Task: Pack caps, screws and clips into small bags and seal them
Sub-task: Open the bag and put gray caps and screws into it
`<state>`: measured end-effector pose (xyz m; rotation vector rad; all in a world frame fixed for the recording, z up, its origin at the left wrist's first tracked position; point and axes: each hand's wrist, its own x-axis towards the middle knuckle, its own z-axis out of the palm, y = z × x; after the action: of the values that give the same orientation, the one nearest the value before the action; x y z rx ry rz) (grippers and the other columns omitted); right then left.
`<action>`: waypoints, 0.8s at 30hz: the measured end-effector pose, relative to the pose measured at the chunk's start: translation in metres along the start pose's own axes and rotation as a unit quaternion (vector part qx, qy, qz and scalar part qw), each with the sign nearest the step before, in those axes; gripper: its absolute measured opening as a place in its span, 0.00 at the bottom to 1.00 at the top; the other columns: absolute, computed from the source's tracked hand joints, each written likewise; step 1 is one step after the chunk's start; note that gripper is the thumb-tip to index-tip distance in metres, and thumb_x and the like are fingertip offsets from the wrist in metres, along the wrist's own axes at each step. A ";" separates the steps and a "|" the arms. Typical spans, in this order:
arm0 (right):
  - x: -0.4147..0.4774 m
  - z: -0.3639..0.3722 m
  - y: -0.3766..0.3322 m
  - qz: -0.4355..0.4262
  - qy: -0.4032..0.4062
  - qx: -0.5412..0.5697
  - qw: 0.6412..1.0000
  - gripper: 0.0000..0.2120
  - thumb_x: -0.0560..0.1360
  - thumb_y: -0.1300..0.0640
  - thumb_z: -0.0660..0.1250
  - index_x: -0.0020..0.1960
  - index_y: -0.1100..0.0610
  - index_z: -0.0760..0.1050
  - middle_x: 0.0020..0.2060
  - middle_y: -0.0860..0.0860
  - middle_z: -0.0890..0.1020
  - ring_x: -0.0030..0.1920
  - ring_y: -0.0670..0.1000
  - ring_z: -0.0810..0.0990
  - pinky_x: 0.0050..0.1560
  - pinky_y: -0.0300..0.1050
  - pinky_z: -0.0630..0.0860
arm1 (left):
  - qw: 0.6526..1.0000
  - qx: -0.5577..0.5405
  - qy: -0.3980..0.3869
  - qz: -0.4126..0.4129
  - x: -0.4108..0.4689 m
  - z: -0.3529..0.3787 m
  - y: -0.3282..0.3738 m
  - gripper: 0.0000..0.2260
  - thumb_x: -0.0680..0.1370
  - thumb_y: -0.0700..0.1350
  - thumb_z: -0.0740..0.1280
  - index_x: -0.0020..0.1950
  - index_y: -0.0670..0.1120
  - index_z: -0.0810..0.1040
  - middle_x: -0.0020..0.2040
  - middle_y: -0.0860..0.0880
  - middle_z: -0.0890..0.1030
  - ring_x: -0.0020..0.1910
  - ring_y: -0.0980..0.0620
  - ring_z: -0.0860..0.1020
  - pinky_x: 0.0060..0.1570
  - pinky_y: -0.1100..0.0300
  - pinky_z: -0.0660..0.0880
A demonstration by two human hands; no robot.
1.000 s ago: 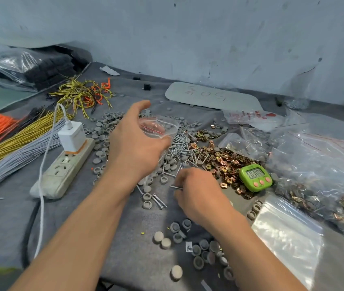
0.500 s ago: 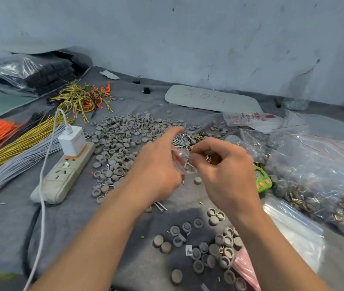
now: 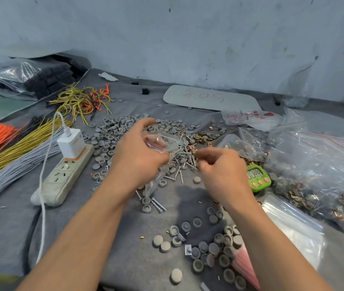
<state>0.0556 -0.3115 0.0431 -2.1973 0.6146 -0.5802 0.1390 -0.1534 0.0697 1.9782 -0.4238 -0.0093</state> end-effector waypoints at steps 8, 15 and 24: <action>-0.007 0.034 0.000 -0.045 -0.185 -0.198 0.961 0.22 0.74 0.68 0.67 0.62 0.49 0.81 0.56 0.54 0.84 0.57 0.57 0.82 0.57 0.52 0.81 | 0.999 0.007 0.042 0.006 0.003 0.000 -0.003 0.37 0.67 0.35 0.77 0.71 0.58 0.72 0.42 0.58 0.84 0.33 0.62 0.78 0.32 0.65 0.70; -0.014 0.027 -0.001 -0.068 -0.146 -0.275 0.948 0.09 0.74 0.62 0.64 0.47 0.53 0.81 0.42 0.54 0.84 0.44 0.61 0.83 0.44 0.50 0.79 | 0.999 0.041 0.034 0.008 0.004 0.000 -0.005 0.38 0.67 0.37 0.78 0.72 0.59 0.71 0.43 0.58 0.84 0.39 0.55 0.80 0.42 0.55 0.76; -0.024 0.050 -0.007 -0.116 -0.153 -0.231 0.954 0.05 0.75 0.62 0.68 0.49 0.54 0.79 0.47 0.53 0.83 0.49 0.58 0.82 0.50 0.52 0.80 | 0.997 0.064 0.036 0.023 0.007 0.001 -0.010 0.37 0.66 0.39 0.79 0.70 0.60 0.72 0.44 0.58 0.84 0.44 0.56 0.81 0.50 0.54 0.77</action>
<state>0.0678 -0.2657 0.0136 -2.7551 0.3494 -0.2094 0.1481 -0.1528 0.0621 2.0878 -0.4325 0.1200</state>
